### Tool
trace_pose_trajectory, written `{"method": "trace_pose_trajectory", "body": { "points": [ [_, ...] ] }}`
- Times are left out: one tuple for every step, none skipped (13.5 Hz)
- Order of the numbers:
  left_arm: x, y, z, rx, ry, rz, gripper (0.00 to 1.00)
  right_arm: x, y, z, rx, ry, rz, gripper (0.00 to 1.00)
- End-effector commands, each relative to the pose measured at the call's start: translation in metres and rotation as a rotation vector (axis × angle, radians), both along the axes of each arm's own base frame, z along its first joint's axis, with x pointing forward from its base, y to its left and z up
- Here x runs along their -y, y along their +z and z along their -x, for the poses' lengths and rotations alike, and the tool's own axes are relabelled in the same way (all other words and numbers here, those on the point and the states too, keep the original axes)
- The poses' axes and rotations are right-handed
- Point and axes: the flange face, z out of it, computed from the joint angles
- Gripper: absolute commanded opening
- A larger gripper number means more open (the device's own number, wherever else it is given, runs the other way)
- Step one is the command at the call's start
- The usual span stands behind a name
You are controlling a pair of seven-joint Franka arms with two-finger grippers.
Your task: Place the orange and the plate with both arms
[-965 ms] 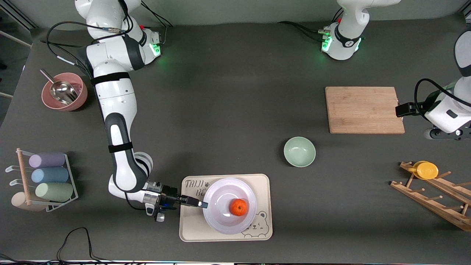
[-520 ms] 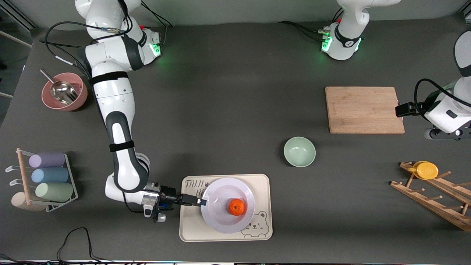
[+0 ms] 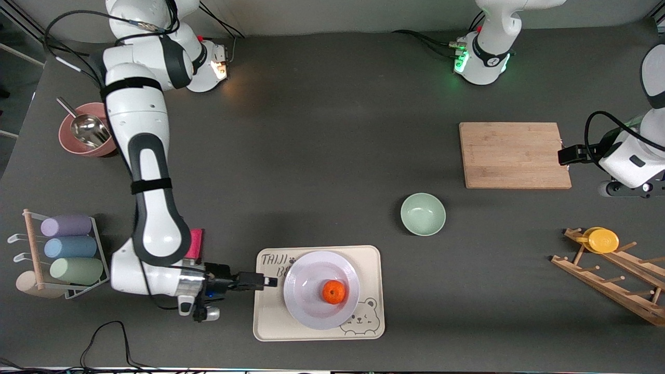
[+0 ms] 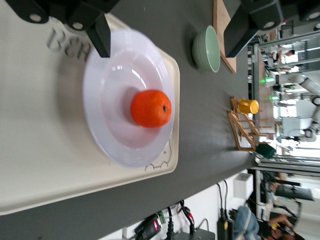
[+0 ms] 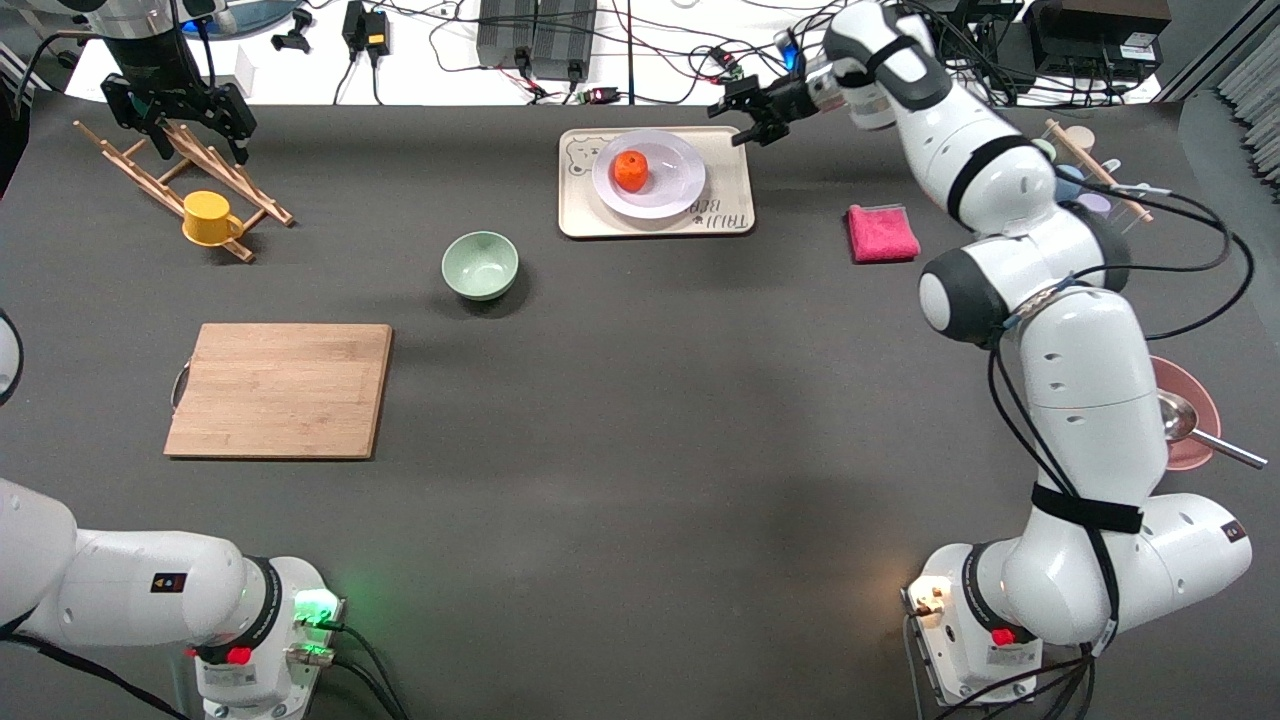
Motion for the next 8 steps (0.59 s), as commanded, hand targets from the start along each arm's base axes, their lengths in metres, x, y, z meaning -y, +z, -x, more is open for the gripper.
{"method": "trace_pose_trajectory", "body": {
  "points": [
    [0.001, 0.001, 0.003, -0.006, -0.015, 0.007, 1.00, 0.012, 0.069, 0.009, -0.054, 0.014, 0.112, 1.00],
    [0.003, 0.001, 0.003, -0.008, -0.019, 0.007, 1.00, 0.021, 0.092, 0.013, -0.058, 0.027, 0.159, 1.00],
    [0.003, 0.001, 0.003, -0.008, -0.019, 0.007, 1.00, 0.031, 0.116, 0.019, -0.069, 0.038, 0.211, 1.00],
    [0.003, 0.001, 0.003, -0.008, -0.019, 0.007, 1.00, 0.036, 0.138, 0.027, -0.095, 0.049, 0.276, 1.00],
    [0.003, 0.001, 0.003, -0.008, -0.019, 0.007, 1.00, 0.042, 0.164, 0.036, -0.094, 0.058, 0.365, 1.00],
    [0.003, 0.001, 0.003, -0.008, -0.019, 0.007, 1.00, 0.043, 0.190, 0.048, -0.078, 0.083, 0.470, 1.00],
    [0.004, 0.001, 0.003, -0.008, -0.020, 0.007, 1.00, 0.051, 0.210, 0.059, -0.081, 0.107, 0.562, 1.00],
    [0.003, 0.001, 0.003, -0.008, -0.019, 0.007, 1.00, 0.057, 0.223, 0.073, -0.108, 0.121, 0.621, 1.00]
  ]
}}
